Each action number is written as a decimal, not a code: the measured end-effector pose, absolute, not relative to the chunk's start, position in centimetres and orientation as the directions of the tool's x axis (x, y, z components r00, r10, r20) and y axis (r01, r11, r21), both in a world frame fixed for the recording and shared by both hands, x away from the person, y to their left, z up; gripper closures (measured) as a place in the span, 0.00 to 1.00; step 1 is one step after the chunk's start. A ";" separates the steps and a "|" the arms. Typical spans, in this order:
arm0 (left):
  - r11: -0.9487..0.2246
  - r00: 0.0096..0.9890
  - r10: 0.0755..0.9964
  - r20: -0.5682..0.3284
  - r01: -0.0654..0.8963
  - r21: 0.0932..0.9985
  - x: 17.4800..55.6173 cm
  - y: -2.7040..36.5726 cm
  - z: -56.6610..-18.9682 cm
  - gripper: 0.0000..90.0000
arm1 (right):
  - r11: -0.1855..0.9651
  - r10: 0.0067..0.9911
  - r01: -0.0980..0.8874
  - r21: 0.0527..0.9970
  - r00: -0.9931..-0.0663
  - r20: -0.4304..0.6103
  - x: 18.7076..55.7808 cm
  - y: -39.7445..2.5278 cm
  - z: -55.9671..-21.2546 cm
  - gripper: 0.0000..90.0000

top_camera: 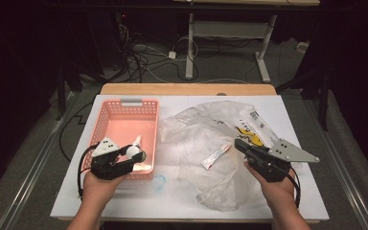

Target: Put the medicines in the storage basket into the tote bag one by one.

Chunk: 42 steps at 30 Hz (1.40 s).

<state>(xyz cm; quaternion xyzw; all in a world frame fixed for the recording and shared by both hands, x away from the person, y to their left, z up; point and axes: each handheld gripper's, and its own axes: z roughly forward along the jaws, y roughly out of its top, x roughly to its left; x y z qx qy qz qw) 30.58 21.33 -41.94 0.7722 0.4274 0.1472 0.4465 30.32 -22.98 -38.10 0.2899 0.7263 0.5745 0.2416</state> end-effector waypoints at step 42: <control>-0.219 0.688 0.700 -0.192 0.462 0.859 29.5 17.4 -40.3 0.54 | 0.180 0.695 0.141 0.974 -0.718 -0.024 30.3 -22.6 -38.1 1.00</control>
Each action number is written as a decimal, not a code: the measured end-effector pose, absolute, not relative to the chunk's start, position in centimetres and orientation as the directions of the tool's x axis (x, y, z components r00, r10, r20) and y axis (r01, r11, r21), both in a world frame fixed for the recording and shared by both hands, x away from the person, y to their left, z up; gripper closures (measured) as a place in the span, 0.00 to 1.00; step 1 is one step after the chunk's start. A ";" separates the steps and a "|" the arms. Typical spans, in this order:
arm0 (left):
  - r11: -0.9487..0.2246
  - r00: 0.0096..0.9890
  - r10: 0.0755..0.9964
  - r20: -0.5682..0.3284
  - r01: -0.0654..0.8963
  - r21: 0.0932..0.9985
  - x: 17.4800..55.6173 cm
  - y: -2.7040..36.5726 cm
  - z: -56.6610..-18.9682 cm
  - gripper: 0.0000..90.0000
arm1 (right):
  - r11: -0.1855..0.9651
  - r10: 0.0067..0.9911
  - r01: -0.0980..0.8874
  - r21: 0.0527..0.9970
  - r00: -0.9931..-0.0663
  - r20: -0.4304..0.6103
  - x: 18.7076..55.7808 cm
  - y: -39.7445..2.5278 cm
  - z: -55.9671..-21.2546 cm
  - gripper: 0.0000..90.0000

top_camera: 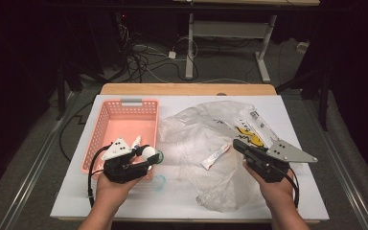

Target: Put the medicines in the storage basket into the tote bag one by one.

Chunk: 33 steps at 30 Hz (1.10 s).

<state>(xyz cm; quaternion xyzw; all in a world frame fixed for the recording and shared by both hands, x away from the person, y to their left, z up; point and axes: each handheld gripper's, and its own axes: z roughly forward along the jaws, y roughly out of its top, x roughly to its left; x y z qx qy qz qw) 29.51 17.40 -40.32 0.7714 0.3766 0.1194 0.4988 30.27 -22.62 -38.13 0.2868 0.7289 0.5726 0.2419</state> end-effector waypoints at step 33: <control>-0.339 0.747 0.655 -0.114 0.425 0.839 34.1 6.8 -41.3 0.54 | 0.182 0.692 0.139 0.973 -0.722 -0.026 30.3 -22.6 -38.1 1.00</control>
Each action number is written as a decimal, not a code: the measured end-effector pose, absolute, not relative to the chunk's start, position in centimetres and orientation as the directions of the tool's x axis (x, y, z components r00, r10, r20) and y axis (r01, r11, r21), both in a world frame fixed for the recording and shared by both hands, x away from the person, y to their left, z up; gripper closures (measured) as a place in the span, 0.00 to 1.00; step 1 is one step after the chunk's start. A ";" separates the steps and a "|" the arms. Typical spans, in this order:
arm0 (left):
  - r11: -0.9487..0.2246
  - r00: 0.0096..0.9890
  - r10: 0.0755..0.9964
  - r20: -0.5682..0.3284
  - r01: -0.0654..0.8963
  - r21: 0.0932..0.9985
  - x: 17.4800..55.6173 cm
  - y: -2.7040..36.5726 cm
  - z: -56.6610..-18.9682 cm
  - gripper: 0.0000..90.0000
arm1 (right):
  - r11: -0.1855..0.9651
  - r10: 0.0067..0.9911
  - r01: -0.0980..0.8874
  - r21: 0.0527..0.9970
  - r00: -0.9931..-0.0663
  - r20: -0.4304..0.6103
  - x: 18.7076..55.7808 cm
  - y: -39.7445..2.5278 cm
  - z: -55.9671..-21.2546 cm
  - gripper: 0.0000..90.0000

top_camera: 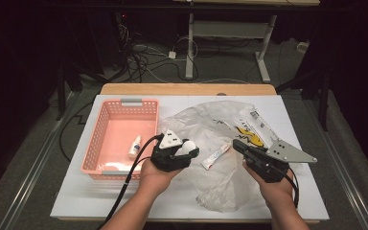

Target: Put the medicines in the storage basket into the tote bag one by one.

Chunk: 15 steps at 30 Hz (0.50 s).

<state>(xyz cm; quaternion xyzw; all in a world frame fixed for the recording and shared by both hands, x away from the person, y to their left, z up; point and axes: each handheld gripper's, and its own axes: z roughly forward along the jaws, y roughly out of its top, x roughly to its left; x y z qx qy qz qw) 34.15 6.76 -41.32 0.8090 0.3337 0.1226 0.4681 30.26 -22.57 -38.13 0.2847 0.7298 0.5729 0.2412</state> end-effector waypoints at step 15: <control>-0.350 0.743 0.661 -0.107 0.432 0.831 36.6 3.4 -42.2 0.54 | 0.178 0.694 0.140 0.974 -0.719 -0.023 30.3 -22.7 -38.1 1.00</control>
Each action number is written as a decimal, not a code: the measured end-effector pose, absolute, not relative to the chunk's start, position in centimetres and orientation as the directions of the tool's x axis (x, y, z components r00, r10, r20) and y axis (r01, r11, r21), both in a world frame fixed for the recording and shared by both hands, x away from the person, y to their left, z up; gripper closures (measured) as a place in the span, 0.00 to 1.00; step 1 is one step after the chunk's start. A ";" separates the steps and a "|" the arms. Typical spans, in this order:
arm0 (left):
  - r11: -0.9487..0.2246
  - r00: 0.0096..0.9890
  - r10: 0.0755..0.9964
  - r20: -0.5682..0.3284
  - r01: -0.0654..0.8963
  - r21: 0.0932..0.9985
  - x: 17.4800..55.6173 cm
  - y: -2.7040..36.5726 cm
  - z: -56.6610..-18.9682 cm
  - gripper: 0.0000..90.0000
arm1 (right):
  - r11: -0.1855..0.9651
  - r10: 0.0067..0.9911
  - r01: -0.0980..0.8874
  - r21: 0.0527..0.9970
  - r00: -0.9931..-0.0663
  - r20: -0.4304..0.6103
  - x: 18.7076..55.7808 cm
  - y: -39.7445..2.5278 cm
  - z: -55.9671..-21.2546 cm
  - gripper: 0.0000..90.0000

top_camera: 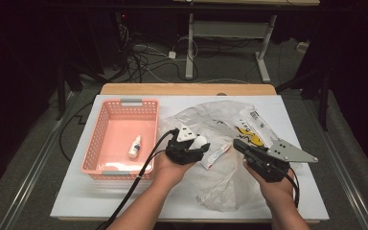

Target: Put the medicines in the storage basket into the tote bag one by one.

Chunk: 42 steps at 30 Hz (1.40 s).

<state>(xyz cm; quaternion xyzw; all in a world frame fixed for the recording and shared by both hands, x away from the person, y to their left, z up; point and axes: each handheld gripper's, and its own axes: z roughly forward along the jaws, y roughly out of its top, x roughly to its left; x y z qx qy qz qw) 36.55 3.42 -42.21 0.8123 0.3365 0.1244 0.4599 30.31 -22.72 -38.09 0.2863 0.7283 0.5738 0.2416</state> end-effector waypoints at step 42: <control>-0.349 0.721 0.673 -0.162 0.503 0.791 40.6 -0.8 -47.2 0.54 | 0.179 0.689 0.145 0.973 -0.725 -0.019 30.5 -22.6 -38.4 1.00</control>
